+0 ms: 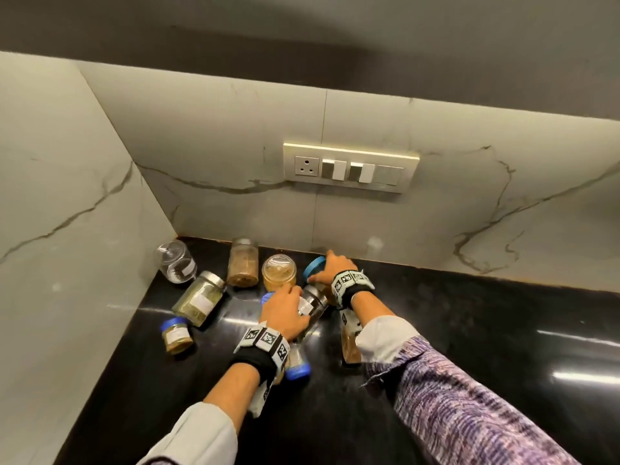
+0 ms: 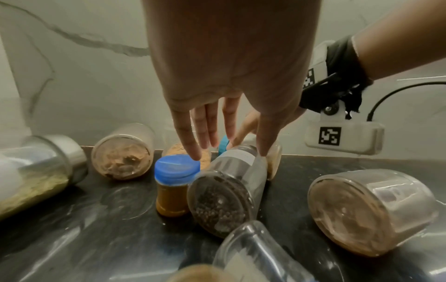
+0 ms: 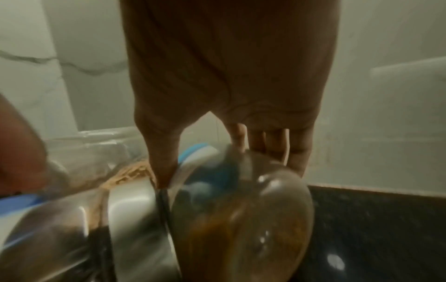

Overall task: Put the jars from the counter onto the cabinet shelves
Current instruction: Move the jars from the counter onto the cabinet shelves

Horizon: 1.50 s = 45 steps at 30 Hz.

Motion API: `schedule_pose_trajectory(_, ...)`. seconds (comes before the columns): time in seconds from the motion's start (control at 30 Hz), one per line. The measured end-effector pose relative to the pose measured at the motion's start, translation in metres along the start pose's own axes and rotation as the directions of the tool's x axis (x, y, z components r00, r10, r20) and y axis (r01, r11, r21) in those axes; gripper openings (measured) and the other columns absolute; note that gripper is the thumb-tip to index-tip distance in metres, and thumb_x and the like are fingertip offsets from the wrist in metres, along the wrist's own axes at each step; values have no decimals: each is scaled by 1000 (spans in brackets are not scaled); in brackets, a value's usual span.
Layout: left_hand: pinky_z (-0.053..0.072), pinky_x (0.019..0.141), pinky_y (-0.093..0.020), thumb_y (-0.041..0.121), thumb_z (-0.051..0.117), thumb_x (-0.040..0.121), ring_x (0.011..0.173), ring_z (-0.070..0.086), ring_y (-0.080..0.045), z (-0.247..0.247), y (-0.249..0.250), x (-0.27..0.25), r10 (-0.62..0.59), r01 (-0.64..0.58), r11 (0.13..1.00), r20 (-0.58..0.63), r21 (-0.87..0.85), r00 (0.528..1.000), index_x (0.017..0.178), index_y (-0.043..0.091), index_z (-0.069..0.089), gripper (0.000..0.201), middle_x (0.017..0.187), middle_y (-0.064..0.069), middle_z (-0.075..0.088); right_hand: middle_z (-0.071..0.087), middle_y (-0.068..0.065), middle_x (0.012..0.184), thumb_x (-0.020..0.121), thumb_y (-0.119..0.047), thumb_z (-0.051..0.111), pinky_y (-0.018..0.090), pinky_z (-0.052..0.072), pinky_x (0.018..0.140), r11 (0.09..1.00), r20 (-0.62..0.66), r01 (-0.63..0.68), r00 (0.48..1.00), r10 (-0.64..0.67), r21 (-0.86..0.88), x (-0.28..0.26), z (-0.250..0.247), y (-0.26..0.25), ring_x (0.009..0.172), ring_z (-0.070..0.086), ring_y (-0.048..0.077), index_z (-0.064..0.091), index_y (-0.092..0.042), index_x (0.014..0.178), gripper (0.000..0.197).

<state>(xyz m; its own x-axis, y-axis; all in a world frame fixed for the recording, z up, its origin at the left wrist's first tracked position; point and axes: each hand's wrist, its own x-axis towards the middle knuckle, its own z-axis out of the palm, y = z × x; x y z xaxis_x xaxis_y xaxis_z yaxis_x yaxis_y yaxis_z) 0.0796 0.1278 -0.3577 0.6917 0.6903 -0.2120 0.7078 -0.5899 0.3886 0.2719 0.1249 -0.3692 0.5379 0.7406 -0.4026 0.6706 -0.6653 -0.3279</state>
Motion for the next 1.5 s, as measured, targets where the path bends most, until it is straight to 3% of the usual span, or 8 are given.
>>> schedule_pose_trajectory(0.3,48,99,-40,38,75,80,125,55,-30,31,11,35,-8,1,994,65,108,998,136,14,47,67,136,-10,52,65,8,131,71,-53,87,42,54,99,914,-61,-143,982,179,380,-7,-14,74,121,63,32,53,-22,139,82)
schedule_pose_trajectory(0.53,52,96,-44,45,81,75,121,59,-33,45,27,45,-34,23,992,87,126,996,138,12,41,82,133,-12,56,65,5,132,68,-19,96,35,56,102,761,-205,53,973,106,646,-61,-35,115,123,61,21,56,-18,135,78)
schedule_pose_trajectory(0.67,51,103,-44,37,87,64,127,55,-29,45,21,38,39,-31,984,44,-176,998,153,15,36,105,139,-8,51,62,0,127,66,-14,97,15,52,87,742,-287,160,957,45,651,-93,-33,121,118,59,14,54,-22,131,78)
schedule_pose_trajectory(0.87,42,105,-27,22,88,65,122,51,-13,38,-2,8,150,-229,852,-199,-471,968,145,17,46,91,135,0,51,61,-9,118,66,-14,97,12,53,81,704,-342,228,939,22,673,-117,-27,120,111,62,7,54,-23,128,75)
schedule_pose_trajectory(1.07,46,109,-39,28,91,65,124,50,-19,30,-15,-8,92,-147,884,-143,-444,985,145,15,47,93,139,-1,50,61,-12,117,70,-19,96,15,57,82,688,-364,246,931,28,682,-129,-27,108,110,62,7,54,-22,129,73)
schedule_pose_trajectory(1.2,33,109,-27,26,93,68,127,42,-9,22,-20,-22,50,-110,862,-134,-494,990,151,13,42,98,140,8,46,59,-19,113,71,-24,96,11,55,75,674,-381,234,921,76,701,-142,-28,101,105,62,3,53,-23,129,72)
schedule_pose_trajectory(1.37,49,102,-35,10,81,75,115,58,-17,11,-58,-57,-14,-137,866,-298,-480,955,129,15,60,58,126,-1,59,61,-16,116,72,-29,95,15,55,81,652,-365,248,930,48,716,-159,-21,93,110,62,5,54,-23,132,73)
schedule_pose_trajectory(1.5,53,91,-37,4,73,77,103,62,-19,4,-91,-91,-152,0,892,-301,-451,942,110,19,70,36,114,1,63,64,-10,123,73,-34,94,26,57,92,643,-346,253,938,20,722,-171,-9,81,115,62,7,55,-24,133,72)
